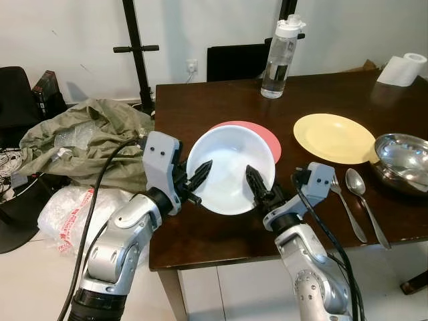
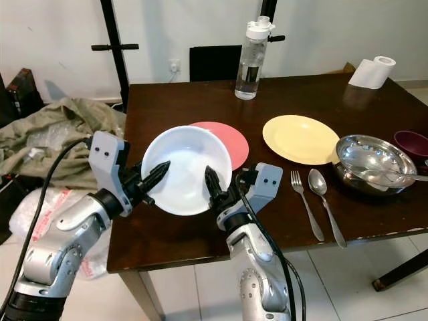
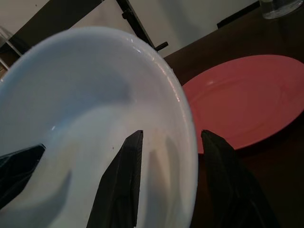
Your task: Setting the table
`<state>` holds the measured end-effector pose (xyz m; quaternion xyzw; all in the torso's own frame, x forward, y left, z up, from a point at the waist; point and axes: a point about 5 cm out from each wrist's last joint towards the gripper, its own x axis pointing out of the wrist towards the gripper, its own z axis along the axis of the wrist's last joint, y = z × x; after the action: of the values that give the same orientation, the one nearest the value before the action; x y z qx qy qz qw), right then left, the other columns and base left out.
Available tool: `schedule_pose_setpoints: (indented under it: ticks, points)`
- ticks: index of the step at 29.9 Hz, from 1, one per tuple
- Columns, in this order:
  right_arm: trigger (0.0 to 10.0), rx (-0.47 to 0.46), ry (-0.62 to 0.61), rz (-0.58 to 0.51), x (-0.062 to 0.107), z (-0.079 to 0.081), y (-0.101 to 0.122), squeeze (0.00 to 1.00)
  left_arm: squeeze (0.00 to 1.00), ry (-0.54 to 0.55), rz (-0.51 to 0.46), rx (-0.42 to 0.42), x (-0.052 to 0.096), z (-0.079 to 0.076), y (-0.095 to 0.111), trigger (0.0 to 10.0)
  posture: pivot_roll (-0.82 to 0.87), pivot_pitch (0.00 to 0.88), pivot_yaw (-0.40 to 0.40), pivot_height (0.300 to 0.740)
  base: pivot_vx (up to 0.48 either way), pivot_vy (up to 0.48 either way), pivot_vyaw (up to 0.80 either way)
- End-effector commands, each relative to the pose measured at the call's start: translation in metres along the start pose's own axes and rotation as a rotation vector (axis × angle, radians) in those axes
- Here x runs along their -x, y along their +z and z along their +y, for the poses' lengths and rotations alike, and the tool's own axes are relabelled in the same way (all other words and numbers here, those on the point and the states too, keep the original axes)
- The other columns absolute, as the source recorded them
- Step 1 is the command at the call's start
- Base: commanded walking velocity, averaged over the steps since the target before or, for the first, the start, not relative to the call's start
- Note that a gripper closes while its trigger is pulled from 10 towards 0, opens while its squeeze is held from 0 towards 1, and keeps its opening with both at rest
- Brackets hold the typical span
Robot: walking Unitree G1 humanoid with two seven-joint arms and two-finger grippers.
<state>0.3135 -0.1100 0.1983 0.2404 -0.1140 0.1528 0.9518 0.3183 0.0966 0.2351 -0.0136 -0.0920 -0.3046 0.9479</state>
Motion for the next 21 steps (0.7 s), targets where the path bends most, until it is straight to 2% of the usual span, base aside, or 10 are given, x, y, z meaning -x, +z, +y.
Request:
schedule_pose_setpoints:
  ticks: [1,7,9,10,11,13,14,17,21]
  points:
    - [0.0,-0.005,0.004,-0.014,0.002,0.003,0.000,0.00,0.00,-0.014,0.030,0.031,0.002,0.000,-0.005,10.0,0.08,0.138,0.120,0.740,0.000,0.000,0.00]
    - [0.0,0.010,-0.009,-0.012,0.003,0.000,0.000,0.00,0.00,0.020,0.038,0.030,0.008,0.009,-0.005,10.0,0.08,0.137,0.121,0.740,0.000,0.000,0.00]
    - [0.0,0.025,-0.028,-0.015,0.004,-0.004,0.002,0.00,0.00,0.095,0.067,0.035,0.014,0.024,-0.010,10.0,0.08,0.142,0.124,0.740,0.000,0.000,0.00]
    - [0.7,0.033,-0.034,-0.017,0.004,-0.006,0.003,0.00,0.00,0.128,0.075,0.040,0.017,0.031,-0.011,10.0,0.08,0.142,0.124,0.740,0.000,0.000,0.00]
    - [5.3,0.046,-0.042,-0.017,0.005,-0.008,0.004,0.00,0.00,0.155,0.077,0.054,0.021,0.037,-0.010,10.0,0.09,0.143,0.124,0.740,0.000,0.000,0.00]
    - [5.3,0.054,-0.046,-0.016,0.006,-0.009,0.004,0.00,0.00,0.169,0.076,0.062,0.023,0.041,-0.010,10.0,0.09,0.143,0.124,0.740,0.000,0.000,0.00]
    - [10.0,0.068,-0.067,-0.011,0.008,-0.014,0.004,0.00,0.00,0.175,0.072,0.094,0.028,0.049,-0.005,10.0,0.09,0.147,0.123,0.740,0.000,0.000,0.00]
    - [10.0,0.068,-0.067,-0.011,0.008,-0.014,0.004,0.00,0.00,0.175,0.072,0.094,0.028,0.049,-0.005,10.0,0.09,0.147,0.123,0.740,0.000,0.000,0.00]
    - [10.0,0.080,-0.091,-0.001,0.009,-0.020,0.003,0.00,0.00,0.129,0.093,0.126,0.037,0.055,-0.003,10.0,0.10,0.150,0.118,0.740,0.000,0.000,0.00]
